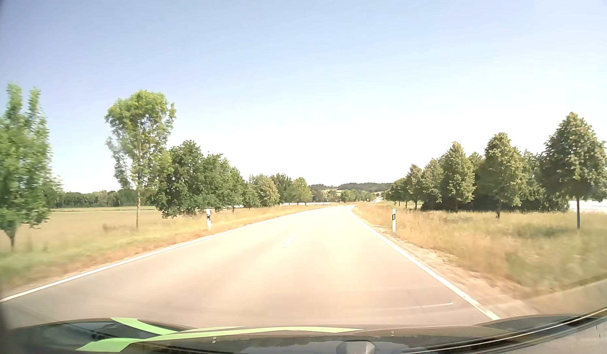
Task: Follow the waypoints while adhering to traffic rules and regulations
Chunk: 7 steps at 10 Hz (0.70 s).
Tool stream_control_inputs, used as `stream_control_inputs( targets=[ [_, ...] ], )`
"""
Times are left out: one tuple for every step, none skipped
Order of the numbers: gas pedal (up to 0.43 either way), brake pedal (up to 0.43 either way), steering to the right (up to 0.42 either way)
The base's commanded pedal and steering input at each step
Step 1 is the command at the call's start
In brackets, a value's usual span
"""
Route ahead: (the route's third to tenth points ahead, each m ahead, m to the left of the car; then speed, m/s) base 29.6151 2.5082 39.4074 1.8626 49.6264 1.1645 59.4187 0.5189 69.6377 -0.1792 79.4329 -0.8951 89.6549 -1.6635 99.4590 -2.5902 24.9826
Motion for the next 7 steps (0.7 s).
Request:
stream_control_inputs(
  targets=[
    [0.209,0.000,0.005],
    [0.197,0.000,0.005],
    [0.197,0.000,0.005],
    [0.197,0.000,0.005],
    [0.220,0.000,0.005],
    [0.240,0.000,0.005],
    [0.248,0.000,0.005]
  ],
)
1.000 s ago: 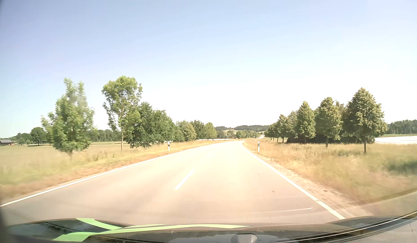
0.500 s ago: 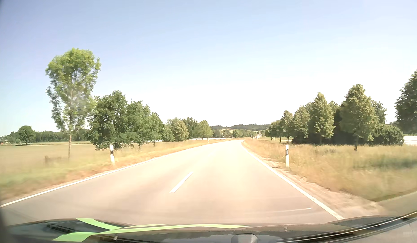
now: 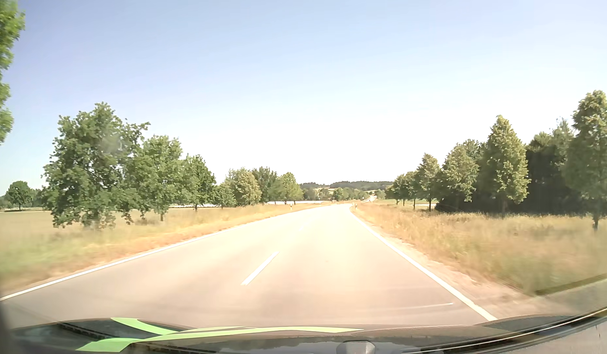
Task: Follow the waypoints while adhering to traffic rules and regulations
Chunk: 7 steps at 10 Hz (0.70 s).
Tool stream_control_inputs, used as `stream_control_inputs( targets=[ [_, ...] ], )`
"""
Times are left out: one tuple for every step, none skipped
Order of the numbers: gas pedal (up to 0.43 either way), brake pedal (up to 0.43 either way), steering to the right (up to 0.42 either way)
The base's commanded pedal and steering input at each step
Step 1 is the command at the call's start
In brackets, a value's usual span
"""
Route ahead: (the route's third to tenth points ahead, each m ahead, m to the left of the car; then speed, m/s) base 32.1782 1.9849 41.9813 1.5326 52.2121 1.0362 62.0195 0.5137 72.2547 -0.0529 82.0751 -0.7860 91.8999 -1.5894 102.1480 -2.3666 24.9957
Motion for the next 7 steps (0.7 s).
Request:
stream_control_inputs(
  targets=[
    [0.260,0.000,0.004],
    [0.260,0.000,0.004],
    [0.260,0.000,0.004],
    [0.268,0.000,0.004],
    [0.268,0.000,0.004],
    [0.260,0.000,0.004],
    [0.228,0.000,0.004]
  ],
)
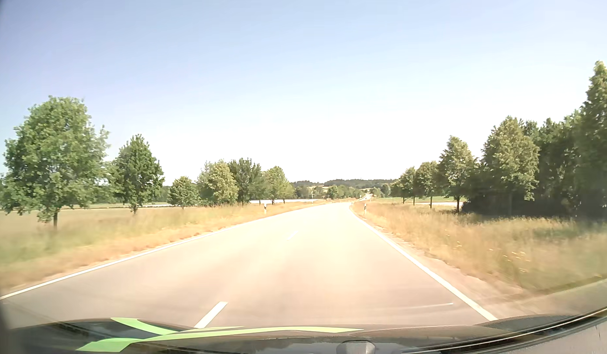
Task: Follow the waypoints while adhering to traffic rules and regulations
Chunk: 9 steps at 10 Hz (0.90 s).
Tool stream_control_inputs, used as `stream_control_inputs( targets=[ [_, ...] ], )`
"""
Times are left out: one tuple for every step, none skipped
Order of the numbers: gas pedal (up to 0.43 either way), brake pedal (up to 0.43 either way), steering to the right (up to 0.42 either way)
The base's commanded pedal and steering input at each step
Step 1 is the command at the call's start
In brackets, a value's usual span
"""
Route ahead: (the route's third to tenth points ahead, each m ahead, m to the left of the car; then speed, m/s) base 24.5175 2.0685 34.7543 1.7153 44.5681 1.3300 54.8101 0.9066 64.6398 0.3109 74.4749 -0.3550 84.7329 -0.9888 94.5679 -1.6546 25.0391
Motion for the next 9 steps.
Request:
stream_control_inputs(
  targets=[
    [0.220,0.000,0.004],
    [0.220,0.000,0.004],
    [0.228,0.000,0.004],
    [0.248,0.000,0.003],
    [0.268,0.000,0.003],
    [0.280,0.000,0.003],
    [0.299,0.000,0.003],
    [0.311,0.000,0.003],
    [0.311,0.000,0.003]
  ],
)
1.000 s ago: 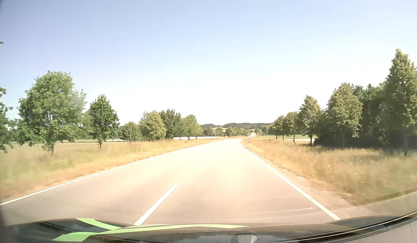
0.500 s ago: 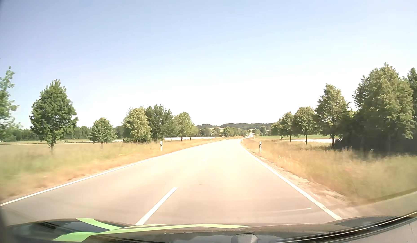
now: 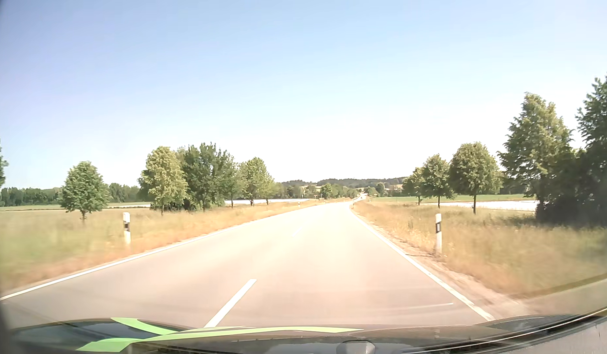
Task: Follow the waypoints while adhering to traffic rules and regulations
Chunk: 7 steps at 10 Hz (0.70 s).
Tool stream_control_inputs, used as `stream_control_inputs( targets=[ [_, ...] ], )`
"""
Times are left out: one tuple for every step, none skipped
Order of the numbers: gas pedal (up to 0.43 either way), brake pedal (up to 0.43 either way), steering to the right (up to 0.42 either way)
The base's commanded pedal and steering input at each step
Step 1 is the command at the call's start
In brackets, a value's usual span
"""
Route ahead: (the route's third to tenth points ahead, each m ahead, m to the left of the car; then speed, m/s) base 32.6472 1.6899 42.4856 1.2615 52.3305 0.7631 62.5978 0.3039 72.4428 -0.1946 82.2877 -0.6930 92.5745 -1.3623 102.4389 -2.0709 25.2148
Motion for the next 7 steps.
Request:
stream_control_inputs(
  targets=[
    [0.311,0.000,0.003],
    [0.311,0.000,0.003],
    [0.319,0.000,0.003],
    [0.319,0.000,0.002],
    [0.311,0.000,0.002],
    [0.260,0.000,0.002],
    [0.260,0.000,0.002]
  ],
)
